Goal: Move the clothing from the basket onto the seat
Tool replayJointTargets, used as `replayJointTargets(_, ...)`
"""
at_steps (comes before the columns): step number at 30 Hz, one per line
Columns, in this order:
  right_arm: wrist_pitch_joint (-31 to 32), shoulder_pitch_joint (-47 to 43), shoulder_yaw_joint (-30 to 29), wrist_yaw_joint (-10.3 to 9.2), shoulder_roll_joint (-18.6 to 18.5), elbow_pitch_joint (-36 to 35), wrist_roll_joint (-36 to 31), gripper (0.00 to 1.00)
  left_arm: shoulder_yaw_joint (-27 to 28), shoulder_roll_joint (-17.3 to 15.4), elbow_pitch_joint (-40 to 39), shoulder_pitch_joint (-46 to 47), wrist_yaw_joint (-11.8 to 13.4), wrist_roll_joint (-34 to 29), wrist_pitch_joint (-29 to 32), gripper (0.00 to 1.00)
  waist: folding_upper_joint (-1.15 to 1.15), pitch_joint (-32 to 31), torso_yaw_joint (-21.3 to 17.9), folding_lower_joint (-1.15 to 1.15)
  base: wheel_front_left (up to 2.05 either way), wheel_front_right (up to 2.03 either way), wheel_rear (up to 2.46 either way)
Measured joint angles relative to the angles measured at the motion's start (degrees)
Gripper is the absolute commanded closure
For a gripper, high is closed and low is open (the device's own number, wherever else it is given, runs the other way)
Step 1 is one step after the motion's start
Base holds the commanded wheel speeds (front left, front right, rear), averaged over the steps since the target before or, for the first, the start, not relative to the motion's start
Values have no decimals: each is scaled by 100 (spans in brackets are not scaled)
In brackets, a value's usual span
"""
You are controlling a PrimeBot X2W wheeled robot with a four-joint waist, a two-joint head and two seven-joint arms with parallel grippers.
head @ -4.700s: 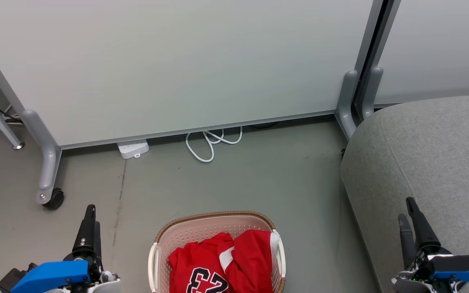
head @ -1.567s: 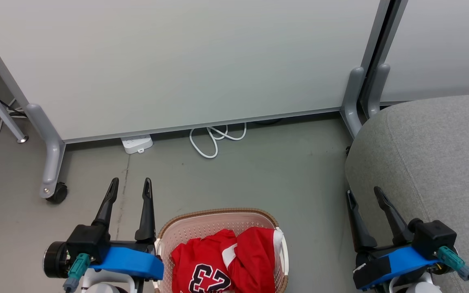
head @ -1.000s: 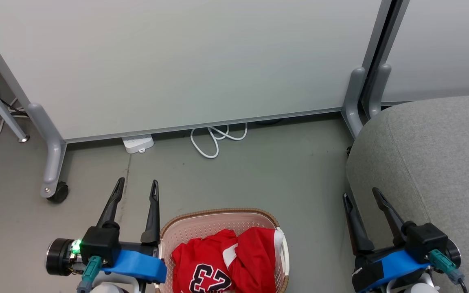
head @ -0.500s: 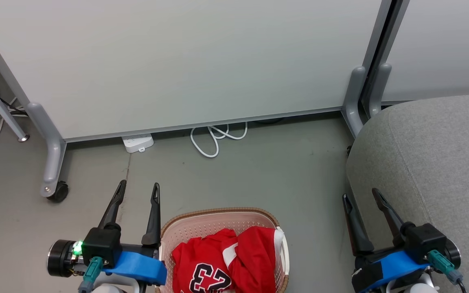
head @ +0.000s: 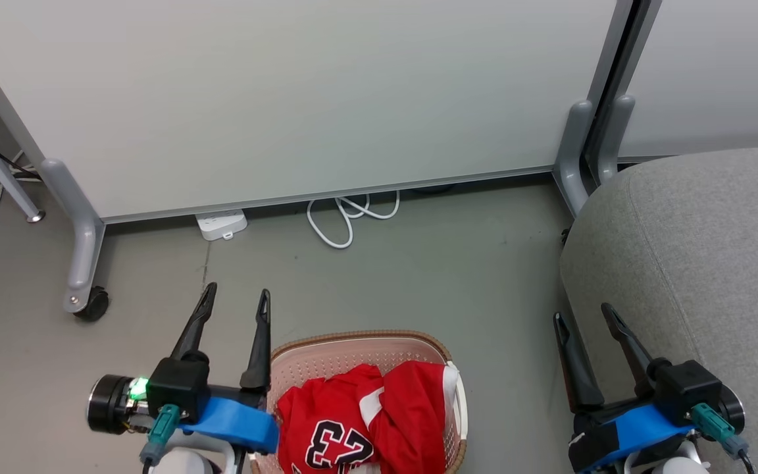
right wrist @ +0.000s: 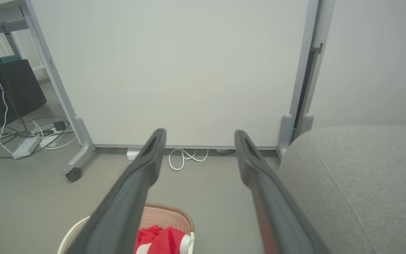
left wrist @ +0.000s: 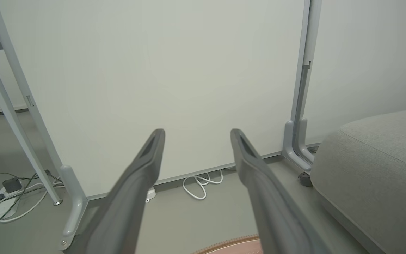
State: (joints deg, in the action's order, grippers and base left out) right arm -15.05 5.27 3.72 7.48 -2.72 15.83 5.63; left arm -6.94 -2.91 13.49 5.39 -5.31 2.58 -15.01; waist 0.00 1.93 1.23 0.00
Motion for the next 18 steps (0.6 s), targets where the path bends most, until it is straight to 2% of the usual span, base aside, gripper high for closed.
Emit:
replayJointTargets(7, 0, 178, 57, 0, 0, -33, -4, 0, -326, -140, 338, 545, -131, -116, -5, 0, 0, 234, -27, 0, 0, 0, 0)
replayJointTargets(14, 0, 541, 181, 0, -1, -115, -107, 0, -887, -481, 976, 1307, -185, -156, -5, 0, 0, 729, -172, 0, 0, 0, 0)
replayJointTargets(18, 0, 810, 236, 0, -1, -177, -160, 0, -1392, -701, 1399, 1785, -212, -80, -5, 0, 0, 1120, -294, 1, 0, 0, 0)
